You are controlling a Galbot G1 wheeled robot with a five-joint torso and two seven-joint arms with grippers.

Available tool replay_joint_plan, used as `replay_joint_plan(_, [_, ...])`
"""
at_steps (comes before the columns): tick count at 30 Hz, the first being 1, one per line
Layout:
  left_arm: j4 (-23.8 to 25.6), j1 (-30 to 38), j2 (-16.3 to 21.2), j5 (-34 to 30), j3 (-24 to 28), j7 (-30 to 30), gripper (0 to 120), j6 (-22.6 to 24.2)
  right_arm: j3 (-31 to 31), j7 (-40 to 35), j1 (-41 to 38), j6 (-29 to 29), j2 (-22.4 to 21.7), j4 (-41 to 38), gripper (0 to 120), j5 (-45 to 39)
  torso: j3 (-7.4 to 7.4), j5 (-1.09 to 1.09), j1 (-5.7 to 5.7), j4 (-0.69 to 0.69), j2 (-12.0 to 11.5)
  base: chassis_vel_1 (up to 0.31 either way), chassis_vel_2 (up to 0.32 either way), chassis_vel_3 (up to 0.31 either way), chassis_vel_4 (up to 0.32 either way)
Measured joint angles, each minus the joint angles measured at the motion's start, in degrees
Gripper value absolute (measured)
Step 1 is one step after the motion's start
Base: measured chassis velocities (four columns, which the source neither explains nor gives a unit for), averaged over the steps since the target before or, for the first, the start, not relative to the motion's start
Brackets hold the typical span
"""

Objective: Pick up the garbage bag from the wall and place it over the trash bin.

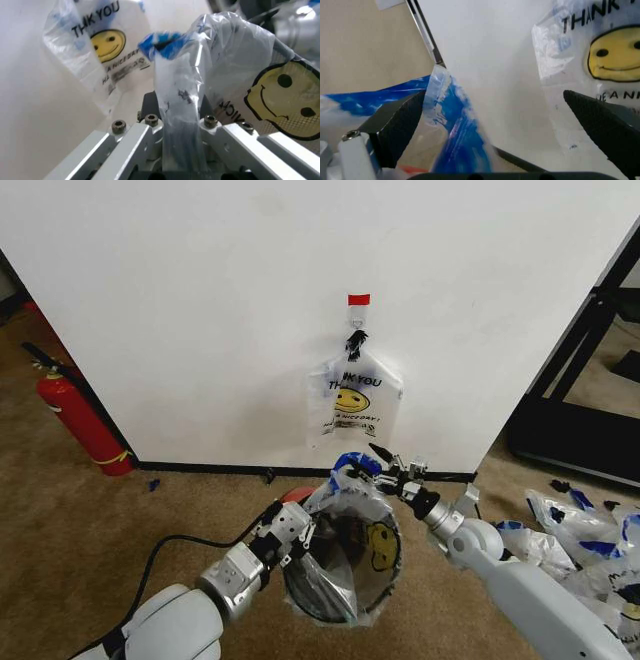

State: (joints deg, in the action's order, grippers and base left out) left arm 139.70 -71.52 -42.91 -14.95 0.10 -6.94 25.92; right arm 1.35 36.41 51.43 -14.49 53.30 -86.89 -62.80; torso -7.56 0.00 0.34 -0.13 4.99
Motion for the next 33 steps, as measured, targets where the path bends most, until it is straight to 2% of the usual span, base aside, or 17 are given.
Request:
replay_joint_plan(11, [2.25,0.15,0.28,0.22,0.11,2.09,5,-0.06,0.28,-0.44,0.87,0.88,-0.2,1.14,100,0.39,0.0,0.0,0.0,0.0,0.0,0.0,0.0,0.0,0.0])
replay_joint_plan(17, [2.42,0.32,0.13,0.2,0.19,2.59,4,-0.16,0.18,3.22,1.85,2.46,-0.54,0.72,100,-0.19,0.0,0.0,0.0,0.0,0.0,0.0,0.0,0.0,0.0])
replay_joint_plan(20, [2.6,0.42,0.02,0.06,0.22,2.8,4,-0.16,-0.27,7.97,2.08,3.56,-0.95,1.25,100,0.28,0.0,0.0,0.0,-0.01,0.0,0.0,0.0,0.0,0.0])
replay_joint_plan(24, [2.15,0.78,-0.1,0.0,0.22,2.8,4,-0.21,-0.58,8.74,2.15,3.78,-1.01,1.3,100,0.3,0.0,0.01,0.0,0.0,0.0,0.0,0.0,0.0,0.0])
replay_joint_plan(33, [-6.05,3.0,-0.84,0.12,0.14,0.76,4,-1.76,-0.99,-3.43,0.56,0.74,-0.77,-1.62,100,0.07,0.0,0.0,0.0,0.0,0.0,0.0,0.0,0.0,0.0])
